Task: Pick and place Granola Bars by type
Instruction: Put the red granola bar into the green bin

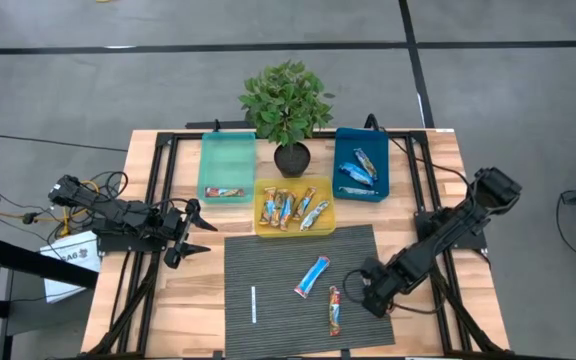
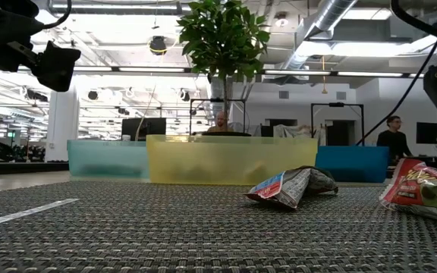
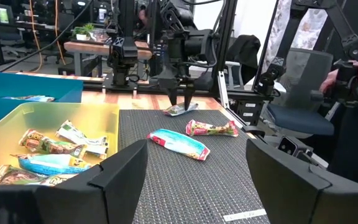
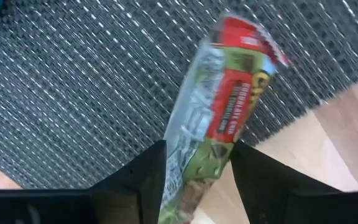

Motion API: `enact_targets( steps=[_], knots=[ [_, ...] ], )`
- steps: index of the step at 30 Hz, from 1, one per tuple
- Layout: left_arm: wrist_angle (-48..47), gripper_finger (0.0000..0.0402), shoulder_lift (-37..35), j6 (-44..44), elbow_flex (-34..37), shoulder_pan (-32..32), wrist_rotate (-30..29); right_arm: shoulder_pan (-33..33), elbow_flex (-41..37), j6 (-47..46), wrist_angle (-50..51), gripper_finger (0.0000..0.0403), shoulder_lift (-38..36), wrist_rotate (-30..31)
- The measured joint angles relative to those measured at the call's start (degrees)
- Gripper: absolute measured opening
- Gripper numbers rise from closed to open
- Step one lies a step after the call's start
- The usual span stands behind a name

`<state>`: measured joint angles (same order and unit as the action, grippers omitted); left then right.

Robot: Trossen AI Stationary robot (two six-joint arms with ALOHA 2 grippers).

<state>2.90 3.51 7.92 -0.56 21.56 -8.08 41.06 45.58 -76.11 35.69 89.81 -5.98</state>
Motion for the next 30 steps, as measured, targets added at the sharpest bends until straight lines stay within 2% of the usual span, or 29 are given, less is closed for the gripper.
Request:
enact_targets(
  steps=[8,22,25,30],
  knots=[
    [0.00,0.0265,0.00,0.01,0.01,-0.01,-0.02,-0.52,-0.02,1.58,-1.17,0.0141,1.48,0.02],
    [0.00,0.0265,-0.02,0.00,0.01,0.00,-0.02,-1.19,0.00,4.60,-1.52,0.0013,1.28,0.00],
    [0.00,0.0265,0.00,0.00,0.02,0.00,-0.02,-1.75,0.00,4.62,-2.20,0.0006,0.42,0.35],
    [0.00,0.0265,0.00,0.00,0.02,-0.02,-0.02,-2.69,-0.02,4.69,-2.34,0.0018,-2.84,2.86]
  ],
)
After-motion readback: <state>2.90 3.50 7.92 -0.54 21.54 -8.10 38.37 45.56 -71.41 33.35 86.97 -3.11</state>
